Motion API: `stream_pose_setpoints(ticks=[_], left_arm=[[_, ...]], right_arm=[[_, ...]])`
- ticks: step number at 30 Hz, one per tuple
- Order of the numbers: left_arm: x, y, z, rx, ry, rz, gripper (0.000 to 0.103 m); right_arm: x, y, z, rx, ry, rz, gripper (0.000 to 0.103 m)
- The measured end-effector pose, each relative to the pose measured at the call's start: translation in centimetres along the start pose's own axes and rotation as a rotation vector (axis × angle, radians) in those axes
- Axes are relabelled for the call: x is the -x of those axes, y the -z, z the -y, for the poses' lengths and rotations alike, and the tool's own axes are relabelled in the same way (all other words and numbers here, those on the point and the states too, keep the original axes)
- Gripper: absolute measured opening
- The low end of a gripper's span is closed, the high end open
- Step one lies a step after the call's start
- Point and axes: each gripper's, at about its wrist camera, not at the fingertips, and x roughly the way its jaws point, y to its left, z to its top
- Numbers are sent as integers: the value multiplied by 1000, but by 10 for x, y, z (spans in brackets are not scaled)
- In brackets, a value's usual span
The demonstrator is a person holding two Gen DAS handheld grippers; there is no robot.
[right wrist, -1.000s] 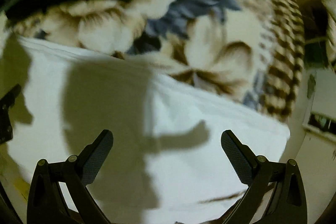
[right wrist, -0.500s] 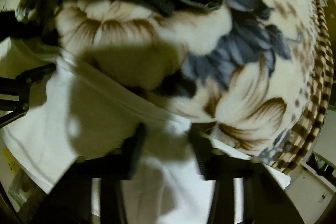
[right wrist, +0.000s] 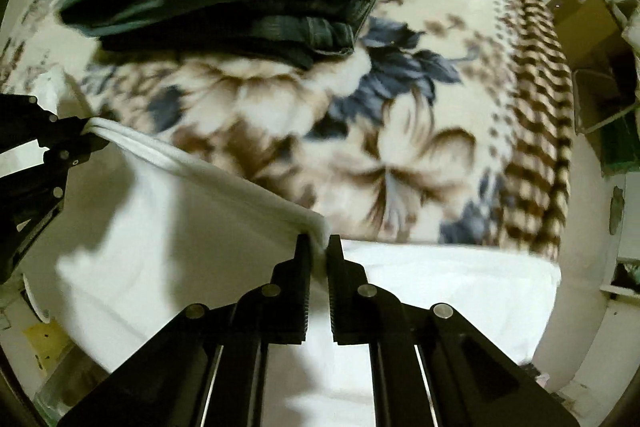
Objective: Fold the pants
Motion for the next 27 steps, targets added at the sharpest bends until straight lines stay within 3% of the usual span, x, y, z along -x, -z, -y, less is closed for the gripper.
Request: stream_pose_setpoints(ticks=[2, 4, 8, 11, 15, 19, 21, 22, 23, 24, 25, 26, 27], left_arm=[[19, 18, 8, 68, 27, 5, 5], [36, 63, 18, 140, 54, 18, 5], [31, 129, 46, 273, 118, -29, 5], [20, 177, 80, 357, 151, -104, 5], [-26, 222, 108, 419, 180, -212, 5], [-65, 243, 118, 438, 180, -286, 10], [-64, 245, 112, 490, 200, -302, 15], [-56, 247, 108, 517, 204, -287, 17], [-48, 246, 105, 532, 185, -286, 24], [-43, 247, 102, 549, 163, -285, 42], [-36, 248, 98, 570, 151, -277, 54], [-26, 248, 91, 601, 129, -254, 75], [-22, 249, 86, 614, 106, -240, 81]], right_arm=[[20, 30, -11, -7, -19, 22, 8], [35, 75, -30, -14, -35, 32, 8], [51, 162, -79, -18, -71, -22, 8], [31, 216, -98, -19, -89, -86, 8], [-8, 273, -124, 2, -74, -161, 8], [-38, 293, -131, 1, -69, -214, 9], [-44, 294, -124, -47, -105, -248, 23], [-42, 294, -119, -72, -127, -255, 43], [-36, 294, -115, -93, -142, -243, 72], [-26, 294, -109, -114, -155, -222, 84], [-16, 294, -103, -132, -161, -199, 92], [-7, 294, -97, -152, -160, -182, 92], [0, 294, -90, -180, -158, -171, 92]])
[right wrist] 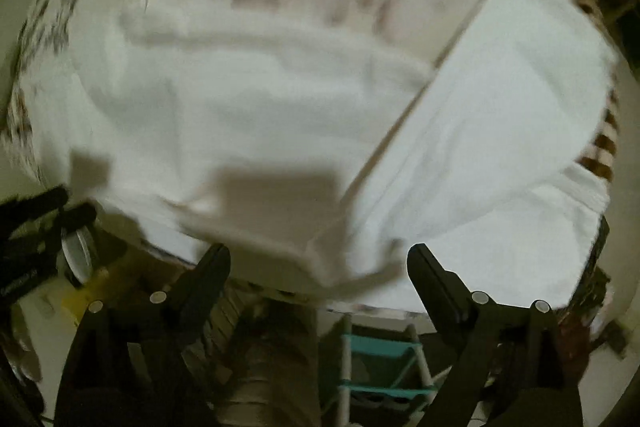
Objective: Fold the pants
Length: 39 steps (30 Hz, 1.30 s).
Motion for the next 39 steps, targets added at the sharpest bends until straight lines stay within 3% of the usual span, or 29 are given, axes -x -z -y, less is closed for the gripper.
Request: stream_pose_setpoints(ticks=[3, 10, 13, 16, 18, 19, 20, 22, 28, 31, 32, 34, 36, 37, 38, 39], left_arm=[[16, -10, -3, 20, -62, 77, 83], [22, -58, 22, -11, -135, 153, 83], [20, -71, 32, -34, -165, 169, 83], [6, -86, 43, -61, -187, 161, 83], [0, -89, 51, -75, -188, 148, 83], [-2, -90, 54, -81, -185, 142, 83], [-3, -90, 57, -87, -177, 137, 83], [-4, -87, 65, -101, -164, 128, 83], [-12, -72, 94, -150, -106, 75, 83], [-19, -65, 110, -184, -96, 53, 83], [-21, -62, 114, -192, -91, 44, 83], [-22, -58, 121, -207, -83, 36, 83], [-23, -55, 123, -222, -83, 34, 83], [-23, -55, 124, -224, -81, 31, 83], [-24, -55, 123, -223, -81, 26, 83], [-27, -56, 123, -223, -82, 20, 83]], right_arm=[[25, -9, 27, -125, -13, 58, 92], [32, -79, 88, -330, 105, 175, 92], [20, -118, 110, -399, 138, 186, 92], [-2, -138, 127, -444, 169, 132, 90], [-11, -134, 140, -468, 188, 98, 49], [-9, -121, 150, -502, 171, 107, 13], [-4, -104, 159, -538, 134, 131, 10], [14, -64, 176, -607, 147, 175, 5], [39, 85, 248, -900, 131, 226, 5], [1, 141, 287, -1046, 22, 117, 6], [-12, 151, 295, -1080, -29, 88, 11], [-29, 174, 305, -1177, -136, 70, 13], [-27, 190, 312, -1244, -253, 180, 29], [-29, 192, 316, -1273, -289, 213, 52], [-32, 200, 318, -1297, -315, 243, 64], [-37, 196, 318, -1321, -335, 256, 64]])
